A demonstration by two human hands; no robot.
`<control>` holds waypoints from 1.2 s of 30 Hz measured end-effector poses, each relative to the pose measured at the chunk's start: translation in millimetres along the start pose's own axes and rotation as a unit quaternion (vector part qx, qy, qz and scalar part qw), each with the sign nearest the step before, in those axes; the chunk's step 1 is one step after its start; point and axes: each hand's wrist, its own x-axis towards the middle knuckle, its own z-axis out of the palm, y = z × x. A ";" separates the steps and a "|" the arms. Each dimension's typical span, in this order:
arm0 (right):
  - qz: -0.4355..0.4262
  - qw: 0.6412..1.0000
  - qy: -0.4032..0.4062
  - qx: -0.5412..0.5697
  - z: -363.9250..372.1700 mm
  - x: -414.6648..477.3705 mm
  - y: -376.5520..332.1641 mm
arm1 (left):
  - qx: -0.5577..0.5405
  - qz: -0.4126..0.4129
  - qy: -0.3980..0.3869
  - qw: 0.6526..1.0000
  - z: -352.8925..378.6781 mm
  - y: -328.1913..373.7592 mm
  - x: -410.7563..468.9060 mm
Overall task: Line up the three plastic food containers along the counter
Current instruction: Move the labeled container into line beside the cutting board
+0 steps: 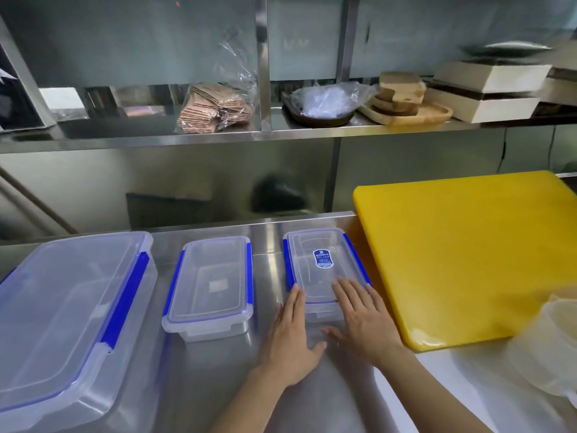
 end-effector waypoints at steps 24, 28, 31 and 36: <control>-0.018 0.965 0.042 0.259 -46.0 28.7 -100.2 | 0.061 -0.114 0.295 0.947 -90.7 -66.1 -18.2; -0.045 0.957 -0.037 0.283 -27.5 44.6 -133.2 | 0.081 -0.170 0.189 0.964 -88.3 -103.0 -20.8; -0.055 0.969 -0.068 0.232 -14.4 54.8 -140.7 | 0.102 -0.167 0.152 0.969 -85.1 -108.1 -20.1; -0.052 0.976 -0.071 0.199 -0.8 55.1 -128.0 | 0.111 -0.162 0.140 0.970 -79.0 -96.7 -17.0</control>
